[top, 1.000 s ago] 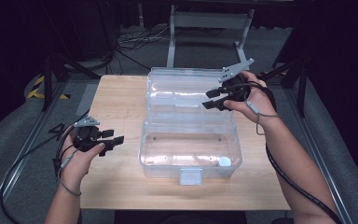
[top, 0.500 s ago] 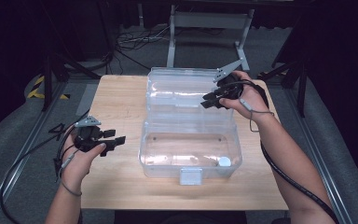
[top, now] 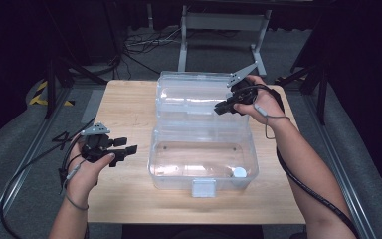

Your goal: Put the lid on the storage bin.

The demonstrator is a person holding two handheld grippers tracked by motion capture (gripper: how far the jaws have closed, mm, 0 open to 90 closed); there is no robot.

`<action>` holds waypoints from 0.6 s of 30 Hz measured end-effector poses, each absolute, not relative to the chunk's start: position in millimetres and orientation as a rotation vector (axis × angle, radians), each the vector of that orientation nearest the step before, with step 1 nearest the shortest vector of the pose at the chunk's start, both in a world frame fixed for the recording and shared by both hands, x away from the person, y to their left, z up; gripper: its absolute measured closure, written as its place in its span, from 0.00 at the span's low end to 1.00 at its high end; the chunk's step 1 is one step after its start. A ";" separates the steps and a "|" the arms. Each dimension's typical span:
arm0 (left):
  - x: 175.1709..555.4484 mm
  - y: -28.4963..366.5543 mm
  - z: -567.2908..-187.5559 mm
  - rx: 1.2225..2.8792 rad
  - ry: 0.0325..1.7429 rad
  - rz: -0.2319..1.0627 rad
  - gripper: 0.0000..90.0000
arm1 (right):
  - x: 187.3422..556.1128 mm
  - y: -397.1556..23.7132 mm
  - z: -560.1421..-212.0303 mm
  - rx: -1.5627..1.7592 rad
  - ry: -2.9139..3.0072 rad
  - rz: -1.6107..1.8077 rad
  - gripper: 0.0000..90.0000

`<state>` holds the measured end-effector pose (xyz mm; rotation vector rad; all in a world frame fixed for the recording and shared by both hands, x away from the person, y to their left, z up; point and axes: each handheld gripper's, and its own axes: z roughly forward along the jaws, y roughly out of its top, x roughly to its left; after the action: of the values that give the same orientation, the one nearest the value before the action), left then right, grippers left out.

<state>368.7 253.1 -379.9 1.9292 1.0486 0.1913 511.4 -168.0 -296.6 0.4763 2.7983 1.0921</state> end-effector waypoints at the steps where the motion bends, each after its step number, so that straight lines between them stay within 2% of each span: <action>1: 368.0 251.9 -378.8 1.930 1.044 0.188 0.47 | 511.3 -168.0 -296.5 0.479 2.798 1.091 0.89; 10: 362.6 230.6 -371.5 1.946 0.913 0.130 0.48 | 511.3 -168.6 -297.1 0.484 2.795 1.098 0.89; 18: 356.3 203.1 -368.7 2.029 0.752 0.086 0.49 | 511.2 -169.4 -297.5 0.493 2.794 1.108 0.88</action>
<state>356.3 203.1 -368.7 2.0288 0.7525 0.0859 511.2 -169.4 -297.5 0.4930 2.7940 1.1078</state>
